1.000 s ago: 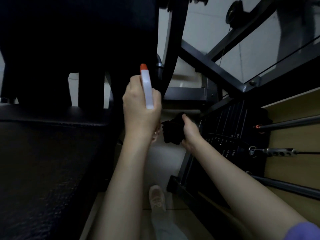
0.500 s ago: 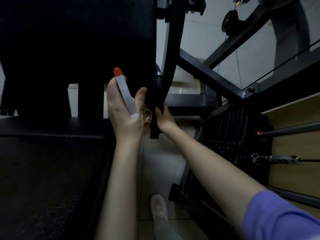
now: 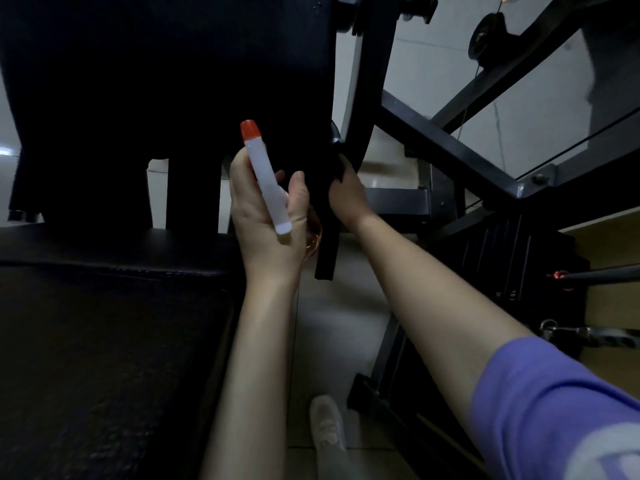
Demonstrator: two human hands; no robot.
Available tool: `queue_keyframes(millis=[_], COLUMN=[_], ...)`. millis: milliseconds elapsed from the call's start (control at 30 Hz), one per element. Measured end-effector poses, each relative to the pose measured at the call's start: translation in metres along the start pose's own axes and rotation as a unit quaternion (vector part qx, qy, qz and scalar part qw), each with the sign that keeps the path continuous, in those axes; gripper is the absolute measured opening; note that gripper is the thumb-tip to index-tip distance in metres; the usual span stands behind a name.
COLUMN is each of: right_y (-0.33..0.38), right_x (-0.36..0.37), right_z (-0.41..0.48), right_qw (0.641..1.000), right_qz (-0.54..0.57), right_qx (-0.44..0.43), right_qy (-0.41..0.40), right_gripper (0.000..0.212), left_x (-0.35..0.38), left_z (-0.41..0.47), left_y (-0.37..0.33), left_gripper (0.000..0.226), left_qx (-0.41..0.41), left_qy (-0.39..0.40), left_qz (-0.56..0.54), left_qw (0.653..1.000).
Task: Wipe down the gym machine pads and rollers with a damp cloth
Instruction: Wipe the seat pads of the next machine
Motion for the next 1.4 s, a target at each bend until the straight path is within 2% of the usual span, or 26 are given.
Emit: queue_keyframes(millis=[133,267,400,600,800,900,967,1100,1200,1300,1400], right_y=[-0.011,-0.021,-0.003,-0.013,-0.034,-0.013,-0.011,-0.026,-0.043,-0.064,-0.041], right_x=[-0.011,-0.029,-0.027,-0.008,-0.024,-0.027,-0.01,0.002,-0.01,-0.027,-0.031], right_z=[-0.018,-0.032,-0.003,-0.022,-0.044,-0.01,0.002,-0.016,-0.055,-0.076,-0.045], right_qw=[0.999,0.992,0.995,0.992,0.969,0.984,0.992,0.996,0.997,0.993,0.998], right_qz=[-0.041,-0.11,-0.102,-0.104,-0.227,-0.154,-0.102,-0.048,-0.076,-0.099,-0.011], right_qx=[-0.035,-0.051,-0.02,-0.061,-0.089,-0.093,-0.073,-0.071,-0.029,0.055,0.047], right_qy=[-0.004,0.039,0.008,-0.027,0.042,-0.009,-0.007,-0.035,-0.017,0.014,-0.029], right_gripper=[0.045,0.043,0.05,0.047,0.045,0.051,0.054,0.045,0.043,0.033,0.037], left_x=[0.001,0.0,0.001,0.001,0.002,0.001,0.001,0.002,0.001,0.0,0.0], left_z=[0.0,0.001,0.001,0.002,0.0,0.0,0.0,0.001,0.002,0.0,-0.001], left_y=[0.0,0.001,0.002,0.0,0.002,0.004,0.003,0.001,0.0,-0.001,-0.001], left_gripper=[0.047,0.047,0.047,0.043,0.049,0.049,0.045,0.043,0.044,0.043,0.046], left_qx=[-0.021,-0.033,-0.028,-0.028,-0.042,-0.039,-0.028,-0.024,-0.025,-0.031,-0.034], left_qy=[-0.001,-0.004,-0.001,-0.005,0.007,0.005,0.0,-0.006,-0.005,-0.006,-0.003], left_qz=[-0.001,-0.015,0.0,0.0,-0.019,-0.006,0.006,0.014,0.012,0.008,0.006], left_qw=[1.0,0.999,1.0,1.0,0.999,0.999,1.0,1.0,1.0,0.999,0.999])
Point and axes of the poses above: each hand's wrist, its own z-axis towards the middle knuckle, its own x-axis out of the palm, y = z × x, the point moved 5 cm from there along z, towards the middle knuckle, and after that the axes turned 11 degrees about -y, right-handed, at the moved point
